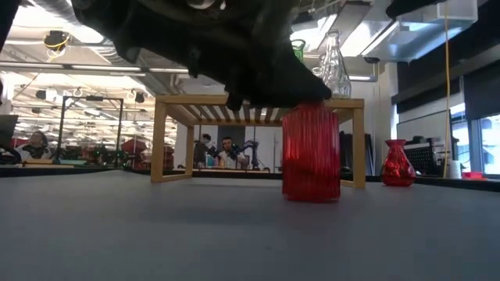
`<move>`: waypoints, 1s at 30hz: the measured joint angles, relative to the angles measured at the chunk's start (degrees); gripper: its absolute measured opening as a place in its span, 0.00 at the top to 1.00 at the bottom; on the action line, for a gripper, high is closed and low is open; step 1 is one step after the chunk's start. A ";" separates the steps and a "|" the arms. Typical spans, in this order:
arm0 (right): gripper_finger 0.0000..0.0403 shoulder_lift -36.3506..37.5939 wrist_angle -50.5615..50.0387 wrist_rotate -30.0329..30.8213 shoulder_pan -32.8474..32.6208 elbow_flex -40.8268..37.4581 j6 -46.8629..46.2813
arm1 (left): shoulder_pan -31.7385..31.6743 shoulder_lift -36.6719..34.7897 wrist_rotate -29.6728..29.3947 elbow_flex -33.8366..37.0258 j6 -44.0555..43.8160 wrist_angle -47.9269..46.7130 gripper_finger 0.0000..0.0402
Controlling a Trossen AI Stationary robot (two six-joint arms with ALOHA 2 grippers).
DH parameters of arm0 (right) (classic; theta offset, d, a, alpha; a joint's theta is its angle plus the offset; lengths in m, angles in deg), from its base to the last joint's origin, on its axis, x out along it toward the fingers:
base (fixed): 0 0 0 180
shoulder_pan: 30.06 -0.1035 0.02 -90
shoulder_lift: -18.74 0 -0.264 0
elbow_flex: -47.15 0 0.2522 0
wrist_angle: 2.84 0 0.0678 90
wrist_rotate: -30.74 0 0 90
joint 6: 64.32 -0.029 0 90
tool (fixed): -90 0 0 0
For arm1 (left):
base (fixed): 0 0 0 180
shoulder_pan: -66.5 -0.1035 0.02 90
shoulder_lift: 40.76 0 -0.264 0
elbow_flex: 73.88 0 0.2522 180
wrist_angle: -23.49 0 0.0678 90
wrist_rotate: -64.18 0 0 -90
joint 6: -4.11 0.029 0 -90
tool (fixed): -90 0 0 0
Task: Sort vases onto shelf
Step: Put the red vase on the shelf
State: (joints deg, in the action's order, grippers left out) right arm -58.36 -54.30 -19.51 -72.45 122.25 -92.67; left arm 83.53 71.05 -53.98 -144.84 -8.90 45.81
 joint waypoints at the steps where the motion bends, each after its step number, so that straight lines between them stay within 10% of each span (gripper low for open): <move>1: 0.37 0.00 0.85 0.57 0.04 -0.85 0.06 | 0.01 -0.66 0.57 0.03 0.16 -0.56 0.71; 18: 0.37 -0.02 10.68 4.26 0.04 -11.47 -4.23 | 2.09 -26.83 0.99 0.03 1.93 -31.99 0.69; 30: 0.37 -0.02 17.13 2.93 0.04 -11.84 -4.40 | -8.40 -46.95 2.95 0.03 10.60 -45.91 0.69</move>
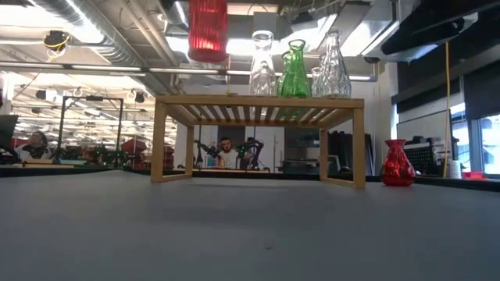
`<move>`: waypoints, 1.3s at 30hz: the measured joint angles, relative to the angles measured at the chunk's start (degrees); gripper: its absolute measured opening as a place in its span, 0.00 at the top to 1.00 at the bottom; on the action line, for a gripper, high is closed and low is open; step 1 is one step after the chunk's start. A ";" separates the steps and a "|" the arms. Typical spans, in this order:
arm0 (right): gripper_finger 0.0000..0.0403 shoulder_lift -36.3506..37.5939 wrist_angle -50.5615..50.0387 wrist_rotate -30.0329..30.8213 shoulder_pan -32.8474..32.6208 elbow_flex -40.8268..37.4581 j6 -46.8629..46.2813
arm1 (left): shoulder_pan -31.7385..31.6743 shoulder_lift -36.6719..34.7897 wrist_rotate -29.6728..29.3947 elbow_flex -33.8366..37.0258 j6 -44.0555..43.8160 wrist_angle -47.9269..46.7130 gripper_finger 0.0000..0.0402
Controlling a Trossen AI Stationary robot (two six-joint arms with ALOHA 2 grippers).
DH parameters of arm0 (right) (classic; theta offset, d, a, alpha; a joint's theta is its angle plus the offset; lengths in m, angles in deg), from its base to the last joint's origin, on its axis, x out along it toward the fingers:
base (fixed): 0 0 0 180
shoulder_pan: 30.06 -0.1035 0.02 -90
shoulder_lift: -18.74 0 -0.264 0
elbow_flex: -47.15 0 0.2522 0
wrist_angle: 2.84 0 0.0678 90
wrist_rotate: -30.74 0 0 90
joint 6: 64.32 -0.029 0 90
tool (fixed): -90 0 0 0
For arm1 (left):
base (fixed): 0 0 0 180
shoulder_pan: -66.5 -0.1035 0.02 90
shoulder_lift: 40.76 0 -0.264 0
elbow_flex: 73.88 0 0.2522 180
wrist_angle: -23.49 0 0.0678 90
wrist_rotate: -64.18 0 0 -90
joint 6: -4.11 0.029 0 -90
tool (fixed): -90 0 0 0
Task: Sort vases onto shelf
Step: Put the red vase on the shelf
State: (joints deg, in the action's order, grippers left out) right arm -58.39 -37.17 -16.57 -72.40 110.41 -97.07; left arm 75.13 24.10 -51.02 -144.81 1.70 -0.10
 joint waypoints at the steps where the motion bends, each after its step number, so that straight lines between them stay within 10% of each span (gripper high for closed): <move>1: 0.37 0.00 0.47 -0.97 0.00 0.00 -0.02 | -1.77 -0.91 0.83 0.00 1.20 -0.59 0.69; 19: 0.37 0.00 8.96 -0.59 0.00 0.00 -2.65 | -35.91 2.60 29.92 -2.07 13.26 0.60 0.69; 39: 0.37 0.00 8.39 1.74 0.00 0.00 -1.44 | -49.90 26.49 43.98 -18.83 15.75 6.38 0.69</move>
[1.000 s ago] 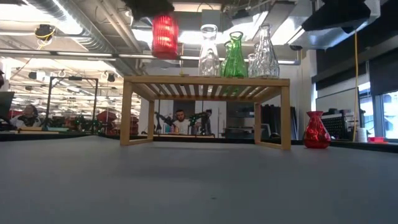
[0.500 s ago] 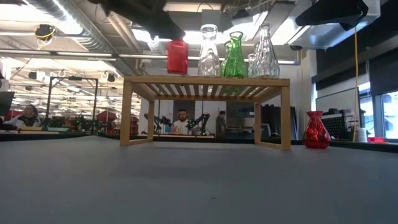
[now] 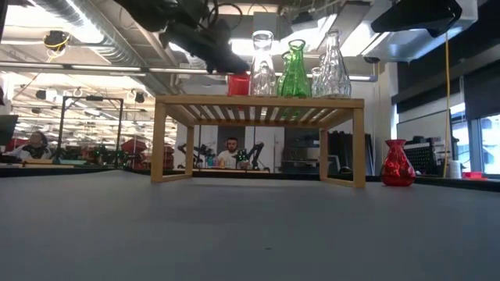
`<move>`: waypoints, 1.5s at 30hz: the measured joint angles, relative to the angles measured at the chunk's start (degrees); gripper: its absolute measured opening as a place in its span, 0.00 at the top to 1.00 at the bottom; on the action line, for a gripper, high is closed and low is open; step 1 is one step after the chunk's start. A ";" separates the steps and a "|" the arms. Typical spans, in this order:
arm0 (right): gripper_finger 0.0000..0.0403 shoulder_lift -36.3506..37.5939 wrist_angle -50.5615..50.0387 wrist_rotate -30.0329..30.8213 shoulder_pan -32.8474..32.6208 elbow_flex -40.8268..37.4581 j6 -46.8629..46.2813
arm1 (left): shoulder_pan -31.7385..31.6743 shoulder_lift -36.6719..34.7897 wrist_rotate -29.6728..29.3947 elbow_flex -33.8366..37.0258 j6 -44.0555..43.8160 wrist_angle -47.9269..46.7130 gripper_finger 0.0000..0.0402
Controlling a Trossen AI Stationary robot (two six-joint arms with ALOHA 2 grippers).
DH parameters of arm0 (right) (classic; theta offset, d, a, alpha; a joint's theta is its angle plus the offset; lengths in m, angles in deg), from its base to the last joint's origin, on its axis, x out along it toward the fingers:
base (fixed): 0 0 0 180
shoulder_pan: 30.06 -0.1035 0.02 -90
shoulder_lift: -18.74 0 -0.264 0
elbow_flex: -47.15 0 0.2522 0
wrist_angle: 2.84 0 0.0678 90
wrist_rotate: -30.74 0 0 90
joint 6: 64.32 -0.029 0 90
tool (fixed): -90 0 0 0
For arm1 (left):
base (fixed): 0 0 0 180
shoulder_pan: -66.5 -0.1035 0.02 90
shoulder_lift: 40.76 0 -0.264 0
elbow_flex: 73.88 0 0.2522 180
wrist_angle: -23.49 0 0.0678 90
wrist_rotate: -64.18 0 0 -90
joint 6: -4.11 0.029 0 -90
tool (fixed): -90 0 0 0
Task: Sort vases onto shelf
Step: Put the red vase on the shelf
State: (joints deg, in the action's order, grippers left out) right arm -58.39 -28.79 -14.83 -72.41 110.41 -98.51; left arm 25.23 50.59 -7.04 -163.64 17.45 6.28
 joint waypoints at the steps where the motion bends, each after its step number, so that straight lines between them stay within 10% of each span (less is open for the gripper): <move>1: 0.37 -0.02 -0.04 -0.02 0.00 0.00 0.08 | -0.27 0.38 0.02 -0.01 -0.44 0.50 0.69; 28: 0.37 0.00 -1.42 0.12 0.00 0.00 0.00 | -1.60 0.86 -0.46 0.81 -2.67 0.27 0.63; 45: 0.37 0.00 -1.40 -0.46 0.00 0.00 -0.02 | -0.27 0.51 -2.05 0.93 -2.24 1.01 0.41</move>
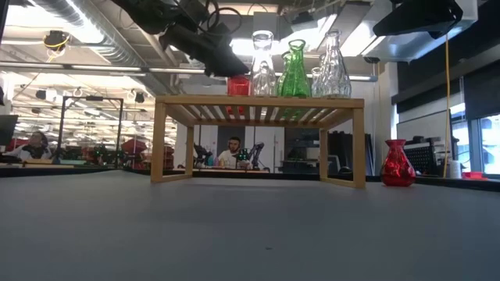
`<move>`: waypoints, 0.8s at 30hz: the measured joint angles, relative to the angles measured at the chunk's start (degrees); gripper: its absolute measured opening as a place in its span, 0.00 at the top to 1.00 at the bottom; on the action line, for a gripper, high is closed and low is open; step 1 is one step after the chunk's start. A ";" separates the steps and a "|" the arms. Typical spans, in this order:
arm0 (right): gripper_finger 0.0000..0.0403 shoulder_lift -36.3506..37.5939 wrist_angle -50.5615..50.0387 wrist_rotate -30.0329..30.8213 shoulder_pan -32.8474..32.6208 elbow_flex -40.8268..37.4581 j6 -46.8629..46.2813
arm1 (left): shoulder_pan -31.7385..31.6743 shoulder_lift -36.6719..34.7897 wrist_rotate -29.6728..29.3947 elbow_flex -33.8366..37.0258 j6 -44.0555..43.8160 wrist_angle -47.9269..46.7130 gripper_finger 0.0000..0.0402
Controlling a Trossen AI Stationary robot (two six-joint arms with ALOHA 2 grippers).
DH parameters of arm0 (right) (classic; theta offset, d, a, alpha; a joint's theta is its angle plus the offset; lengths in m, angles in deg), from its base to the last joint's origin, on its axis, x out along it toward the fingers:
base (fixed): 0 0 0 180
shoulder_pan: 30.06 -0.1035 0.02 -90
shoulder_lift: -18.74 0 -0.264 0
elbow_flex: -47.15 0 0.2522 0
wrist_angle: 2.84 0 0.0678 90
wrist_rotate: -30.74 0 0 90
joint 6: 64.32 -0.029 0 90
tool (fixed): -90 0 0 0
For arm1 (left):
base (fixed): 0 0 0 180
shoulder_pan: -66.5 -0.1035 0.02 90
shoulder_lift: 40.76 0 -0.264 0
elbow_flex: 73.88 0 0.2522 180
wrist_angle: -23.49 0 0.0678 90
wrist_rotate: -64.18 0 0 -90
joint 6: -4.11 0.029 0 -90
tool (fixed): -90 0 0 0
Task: Sort vases onto shelf
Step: Put the red vase on the shelf, then put the red vase on the shelf aligned with the other red vase
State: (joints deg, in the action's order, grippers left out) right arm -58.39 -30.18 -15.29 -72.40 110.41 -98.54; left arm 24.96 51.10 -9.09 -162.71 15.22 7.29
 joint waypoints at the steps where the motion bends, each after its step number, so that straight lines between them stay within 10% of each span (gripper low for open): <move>1: 0.37 0.00 0.00 -0.02 0.00 0.00 0.00 | -0.02 -0.25 -0.10 0.00 0.00 -0.07 0.41; 14: 0.37 0.00 0.00 -0.02 -0.02 0.00 0.00 | 1.60 -9.16 -3.08 0.00 -0.41 -2.30 0.43; 24: 0.37 -0.02 -0.06 -0.04 -0.01 0.00 0.17 | 14.48 -16.52 -6.39 0.00 -0.57 -20.21 0.45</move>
State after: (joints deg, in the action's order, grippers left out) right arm -58.40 -30.24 -15.33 -72.42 110.41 -98.37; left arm 39.44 34.58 -15.48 -162.71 14.65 -12.92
